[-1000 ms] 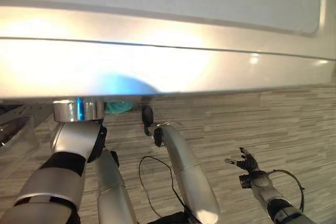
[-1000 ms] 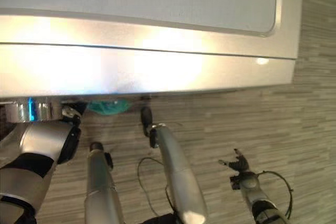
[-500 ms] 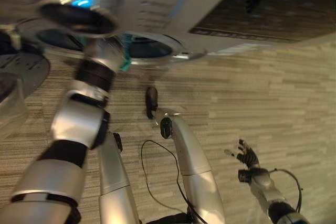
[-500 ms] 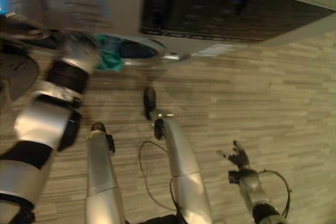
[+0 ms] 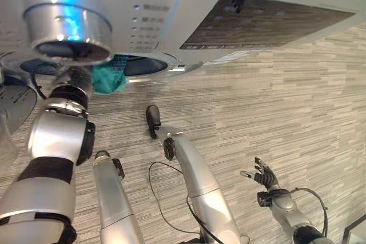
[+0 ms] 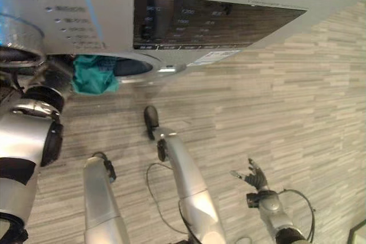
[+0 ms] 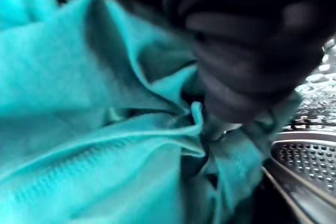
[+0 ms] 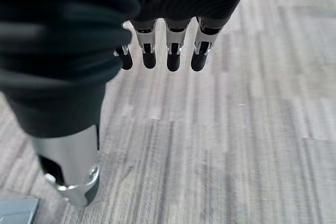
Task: Grab the laundry basket,head to the washer,open it,put in the laundry and shut it.
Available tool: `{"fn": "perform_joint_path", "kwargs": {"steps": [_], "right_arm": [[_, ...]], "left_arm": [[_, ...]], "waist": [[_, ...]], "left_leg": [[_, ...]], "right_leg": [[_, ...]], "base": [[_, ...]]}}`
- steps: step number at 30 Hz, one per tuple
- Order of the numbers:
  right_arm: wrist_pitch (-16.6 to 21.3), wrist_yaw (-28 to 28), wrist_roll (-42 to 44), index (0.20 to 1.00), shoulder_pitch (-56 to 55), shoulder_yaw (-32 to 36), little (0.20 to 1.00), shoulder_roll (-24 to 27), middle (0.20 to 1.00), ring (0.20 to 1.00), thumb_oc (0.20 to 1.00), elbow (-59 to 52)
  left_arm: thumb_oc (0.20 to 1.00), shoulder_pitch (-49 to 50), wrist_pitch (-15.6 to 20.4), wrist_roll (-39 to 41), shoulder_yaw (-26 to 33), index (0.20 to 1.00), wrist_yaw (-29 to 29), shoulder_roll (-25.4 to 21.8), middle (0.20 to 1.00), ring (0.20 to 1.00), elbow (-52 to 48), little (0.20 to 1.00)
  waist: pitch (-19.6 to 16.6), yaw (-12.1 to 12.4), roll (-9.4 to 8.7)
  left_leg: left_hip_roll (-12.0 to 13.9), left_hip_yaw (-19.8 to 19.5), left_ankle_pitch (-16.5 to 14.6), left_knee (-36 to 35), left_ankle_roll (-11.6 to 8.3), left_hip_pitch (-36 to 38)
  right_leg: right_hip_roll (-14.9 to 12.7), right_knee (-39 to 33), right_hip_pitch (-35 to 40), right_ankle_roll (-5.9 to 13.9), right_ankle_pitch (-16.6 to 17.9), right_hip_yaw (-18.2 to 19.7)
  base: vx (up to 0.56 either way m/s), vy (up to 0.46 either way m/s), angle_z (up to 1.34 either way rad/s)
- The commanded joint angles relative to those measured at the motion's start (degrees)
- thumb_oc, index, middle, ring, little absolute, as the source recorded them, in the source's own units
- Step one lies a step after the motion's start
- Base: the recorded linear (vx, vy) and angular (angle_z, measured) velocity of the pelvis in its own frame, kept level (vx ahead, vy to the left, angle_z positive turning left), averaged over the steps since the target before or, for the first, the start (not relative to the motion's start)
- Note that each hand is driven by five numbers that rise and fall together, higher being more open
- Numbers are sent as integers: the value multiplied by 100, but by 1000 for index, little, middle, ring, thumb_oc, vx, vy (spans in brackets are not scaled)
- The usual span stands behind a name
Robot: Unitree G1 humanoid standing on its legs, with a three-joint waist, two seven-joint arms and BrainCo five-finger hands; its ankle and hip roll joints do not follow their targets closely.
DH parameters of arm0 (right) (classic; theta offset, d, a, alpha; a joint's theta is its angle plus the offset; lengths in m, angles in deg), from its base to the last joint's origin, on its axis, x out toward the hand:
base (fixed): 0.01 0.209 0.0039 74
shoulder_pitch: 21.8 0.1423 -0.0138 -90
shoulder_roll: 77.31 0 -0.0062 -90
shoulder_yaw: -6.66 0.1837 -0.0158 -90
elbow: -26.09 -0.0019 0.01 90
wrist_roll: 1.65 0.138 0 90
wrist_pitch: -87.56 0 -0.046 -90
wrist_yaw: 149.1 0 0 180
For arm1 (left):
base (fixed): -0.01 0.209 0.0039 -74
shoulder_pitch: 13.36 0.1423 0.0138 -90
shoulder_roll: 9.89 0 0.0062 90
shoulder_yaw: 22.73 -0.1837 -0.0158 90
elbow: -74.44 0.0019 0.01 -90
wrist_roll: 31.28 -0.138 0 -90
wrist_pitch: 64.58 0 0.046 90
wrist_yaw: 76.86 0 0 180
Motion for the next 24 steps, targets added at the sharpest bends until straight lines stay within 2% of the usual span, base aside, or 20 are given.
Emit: {"fn": "perform_joint_path", "kwargs": {"steps": [1, 2, 4, 5, 7, 9, 12, 13, 14, 15, 16, 17, 20, 22, 24], "right_arm": [[52, -143, 439, 1000, -380, 385, 1000, 381, 1000, 1000, 1000, -130], [82, -125, 517, 1000, -489, 510, 1000, 406, 1000, 1000, 1000, -167], [84, -129, 539, 1000, -512, 589, 1000, 355, 1000, 1000, 1000, -207], [111, -74, 532, 1000, -600, 643, 1000, 338, 1000, 1000, 1000, -281], [135, 5, 448, 1000, -708, 748, 1000, 316, 1000, 1000, 1000, -549], [155, 13, 465, 1000, -740, 727, 1000, 401, 1000, 1000, 1000, -792], [167, 28, 453, 1000, -731, 615, 1000, 429, 1000, 1000, 1000, -891], [178, 62, 414, 1000, -701, 529, 1000, 435, 1000, 1000, 1000, -934], [180, 84, 427, 1000, -645, 492, 1000, 431, 1000, 1000, 1000, -883], [178, 85, 424, 1000, -613, 453, 1000, 411, 1000, 1000, 1000, -834], [182, 86, 425, 1000, -596, 441, 1000, 401, 1000, 1000, 1000, -826], [195, 55, 424, 1000, -534, 382, 1000, 324, 1000, 1000, 1000, -653], [223, 41, 409, 1000, -532, 363, 1000, 332, 1000, 1000, 1000, -627], [274, -17, 371, 1000, -540, 335, 1000, 382, 1000, 1000, 1000, -633], [299, -51, 339, 1000, -455, 272, 1000, 371, 1000, 1000, 1000, -581]], "left_arm": [[200, -1138, 560, 375, -599, 200, 104, -594, 200, 200, -653, 200], [200, -1694, 874, 650, -820, 200, -8, -541, 200, 200, -1097, 200], [200, -1830, 1028, 761, -862, 200, -159, -462, 200, 200, -1247, 200], [200, -1989, 1517, 1043, -862, 200, -150, -217, 200, 200, -2054, 200], [200, -1657, 2138, 690, -750, 200, -597, 63, 200, 200, -3215, 200], [200, -1350, 2251, 532, -743, 200, -720, 291, 200, 200, -3502, 200], [200, -998, 2047, 440, -693, 200, -705, 414, 200, 200, -3138, 200], [752, -730, 1796, 350, -634, 752, -677, 459, 752, 752, -2721, 752], [1000, -632, 1457, 104, -708, 1000, -654, 407, 1000, 1000, -2225, 1000], [1000, -584, 1078, -266, -853, 1000, -526, 262, 1000, 1000, -1738, 1000], [1000, -622, 1067, -266, -865, 1000, -494, 250, 1000, 1000, -1693, 1000], [1000, -493, 735, -892, -1079, 1000, -246, 211, 1000, 1000, -1260, 1000], [1000, -306, 701, -1107, -1066, 1000, -191, 320, 1000, 1000, -1247, 1000], [1000, -85, 466, -2216, -1346, 1000, -209, 361, 1000, 1000, -1024, 1000], [1000, 19, 356, -2859, -1447, 1000, -273, 370, 1000, 1000, -885, 1000]], "waist": [[61, -140, 306], [51, -138, 351], [85, -95, 365], [108, -102, 393], [140, -47, 432], [210, -6, 440], [267, 27, 432], [307, 49, 421], [333, 73, 425], [361, 85, 421], [369, 80, 404], [405, 84, 394], [425, 85, 387], [473, 96, 399], [533, 105, 392]], "left_leg": [[-92, -69, 248, 77, 305, 331], [-112, -81, 281, 51, 291, 304], [-133, -94, 296, 26, 294, 279], [-157, -92, 311, -5, 284, 253], [-204, -116, 357, -3, 275, 196], [-245, -134, 363, 44, 277, 122], [-290, -135, 389, 81, 283, 69], [-325, -138, 402, 89, 295, 30], [-335, -126, 400, 62, 310, 24], [-340, -114, 414, 28, 327, 23], [-340, -109, 417, 19, 328, 30], [-349, -99, 457, -96, 364, 51], [-380, -92, 517, -282, 392, 121], [-416, -84, 678, -690, 404, 314], [-460, -83, 798, -1000, 414, 523]], "right_leg": [[-23, 693, 363, 187, -821, 136], [-43, 668, 344, 194, -807, 136], [-61, 654, 327, 196, -801, 136], [-72, 639, 307, 210, -784, 134], [-112, 649, 253, 206, -763, 123], [-136, 687, 211, 193, -768, 130], [-166, 709, 161, 185, -736, 113], [-189, 692, 155, 182, -702, 107], [-202, 668, 159, 182, -678, 113], [-217, 624, 166, 188, -645, 128], [-217, 619, 171, 189, -642, 133], [-241, 486, 224, 203, -560, 159], [-270, 353, 301, 210, -508, 192], [-335, 86, 461, 212, -381, 238], [-370, -180, 638, 219, -276, 290]], "base": [[15, -45, 14], [12, -34, 18], [1, -39, 22], [-7, -63, 16], [-12, -38, 17], [-19, -11, 13], [-11, 0, 1], [-48, 0, 2], [-53, 2, 1], [-32, 5, 0], [-52, 28, -2], [-48, 24, -3], [-30, 5, 0], [-59, -1, 8], [-62, 18, 16]]}}
